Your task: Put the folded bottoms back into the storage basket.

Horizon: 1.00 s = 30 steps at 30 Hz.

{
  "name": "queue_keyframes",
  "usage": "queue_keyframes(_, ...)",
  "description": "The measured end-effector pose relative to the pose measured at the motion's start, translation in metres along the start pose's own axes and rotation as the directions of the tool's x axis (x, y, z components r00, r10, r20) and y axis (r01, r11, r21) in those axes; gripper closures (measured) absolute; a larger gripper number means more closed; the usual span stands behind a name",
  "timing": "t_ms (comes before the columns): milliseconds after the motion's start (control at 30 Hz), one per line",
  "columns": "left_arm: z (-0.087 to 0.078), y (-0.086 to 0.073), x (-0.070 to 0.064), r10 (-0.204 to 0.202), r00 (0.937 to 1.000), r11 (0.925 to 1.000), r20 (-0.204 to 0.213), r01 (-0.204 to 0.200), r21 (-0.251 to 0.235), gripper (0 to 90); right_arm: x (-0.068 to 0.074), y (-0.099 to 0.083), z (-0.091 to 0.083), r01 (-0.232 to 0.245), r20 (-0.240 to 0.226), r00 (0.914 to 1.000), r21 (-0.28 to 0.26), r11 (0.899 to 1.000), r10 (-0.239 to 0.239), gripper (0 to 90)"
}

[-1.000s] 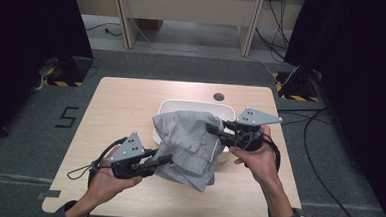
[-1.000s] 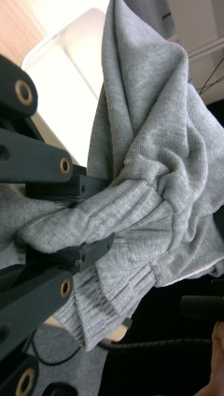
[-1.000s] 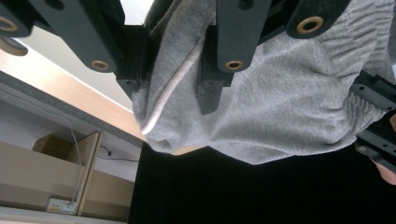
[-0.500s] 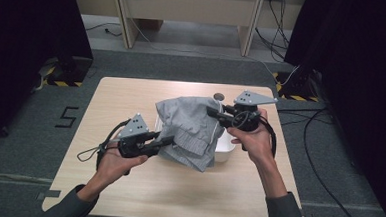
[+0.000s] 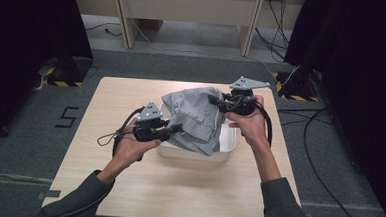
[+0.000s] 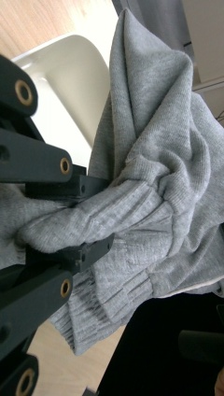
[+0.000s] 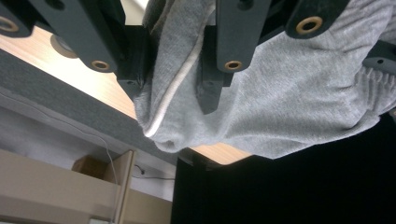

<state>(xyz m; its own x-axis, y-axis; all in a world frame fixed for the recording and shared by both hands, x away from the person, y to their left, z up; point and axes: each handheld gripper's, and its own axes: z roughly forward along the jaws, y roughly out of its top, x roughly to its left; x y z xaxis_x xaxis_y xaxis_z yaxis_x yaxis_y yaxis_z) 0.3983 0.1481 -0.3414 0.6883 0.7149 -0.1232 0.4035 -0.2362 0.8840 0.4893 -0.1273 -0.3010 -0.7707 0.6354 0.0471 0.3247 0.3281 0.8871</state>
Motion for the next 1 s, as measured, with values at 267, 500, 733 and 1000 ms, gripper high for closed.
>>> queue_keyframes(267, 0.02, -0.004, 0.01, -0.018, 0.9993, 0.9994, -0.034, 0.019, 0.028, 72.9, -0.016, -0.007, 0.02, -0.035, 0.026, 0.9991, 0.019, 0.999, 0.034, 71.4)
queue_keyframes(500, 0.035, -0.008, 0.016, -0.028, 0.9984, 0.9984, -0.05, 0.03, 0.048, 72.9, -0.026, -0.013, 0.034, -0.056, 0.047, 0.9975, 0.045, 0.997, 0.053, 71.4)
queue_keyframes(733, 0.044, -0.015, 0.02, -0.038, 0.9973, 0.9968, -0.063, 0.042, 0.068, 72.9, -0.029, -0.02, 0.042, -0.06, 0.057, 0.9968, 0.073, 0.996, 0.056, 71.4)
queue_keyframes(1000, 0.056, -0.025, 0.019, -0.038, 0.997, 0.9932, -0.068, 0.045, 0.107, 72.8, -0.033, -0.035, 0.052, -0.088, 0.063, 0.9946, 0.101, 0.991, 0.082, 71.4)
